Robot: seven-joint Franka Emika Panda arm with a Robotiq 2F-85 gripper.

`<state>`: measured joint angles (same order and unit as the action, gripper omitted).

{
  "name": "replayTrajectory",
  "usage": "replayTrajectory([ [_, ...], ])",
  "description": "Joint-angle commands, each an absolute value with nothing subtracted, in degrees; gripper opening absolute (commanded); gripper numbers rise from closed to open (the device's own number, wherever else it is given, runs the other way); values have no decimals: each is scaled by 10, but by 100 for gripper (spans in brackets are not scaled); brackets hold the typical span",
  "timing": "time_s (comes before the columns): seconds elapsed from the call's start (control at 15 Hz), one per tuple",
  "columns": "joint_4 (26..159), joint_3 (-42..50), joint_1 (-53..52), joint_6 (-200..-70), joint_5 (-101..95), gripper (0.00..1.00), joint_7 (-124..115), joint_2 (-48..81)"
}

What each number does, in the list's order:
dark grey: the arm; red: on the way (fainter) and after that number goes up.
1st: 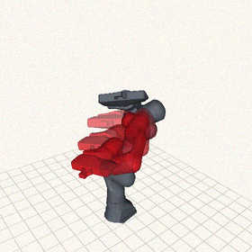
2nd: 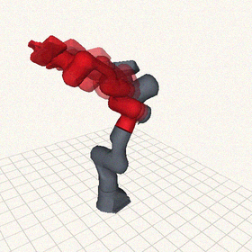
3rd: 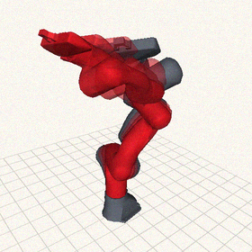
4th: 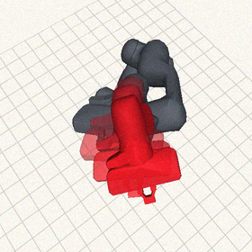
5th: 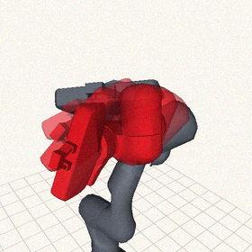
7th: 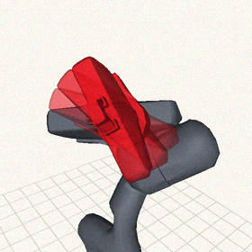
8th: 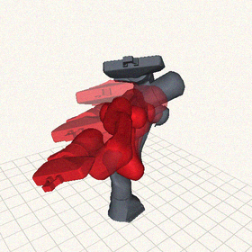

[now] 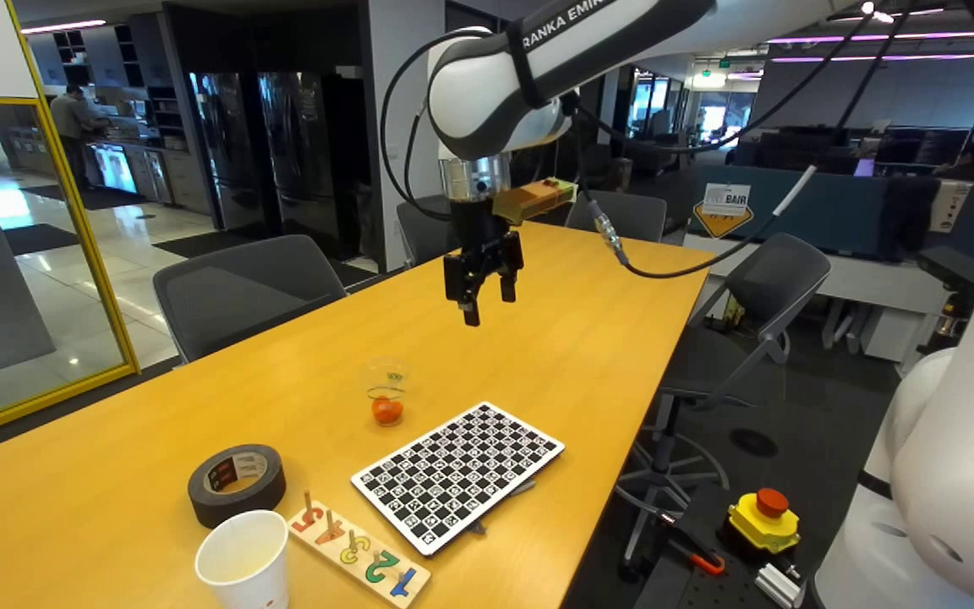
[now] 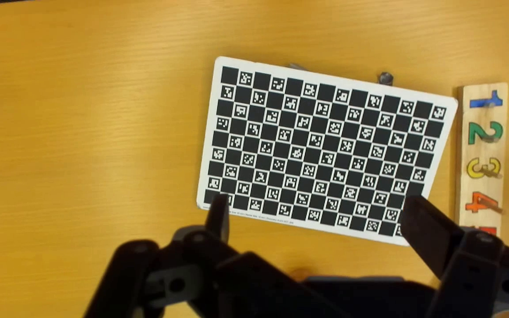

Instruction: Put the orange circles into the transparent cup and the yellow circles into the white cup.

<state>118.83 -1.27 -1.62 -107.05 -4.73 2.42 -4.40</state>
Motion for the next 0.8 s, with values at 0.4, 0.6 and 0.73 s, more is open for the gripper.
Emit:
replayTrajectory([
  [0.4,1466,-36,-37,-1201,-84,100,31,-320],
  [0.6,1493,-23,-38,-1202,-59,100,31,-362],
  [0.73,1500,-15,-37,-1195,-48,100,35,-377],
])
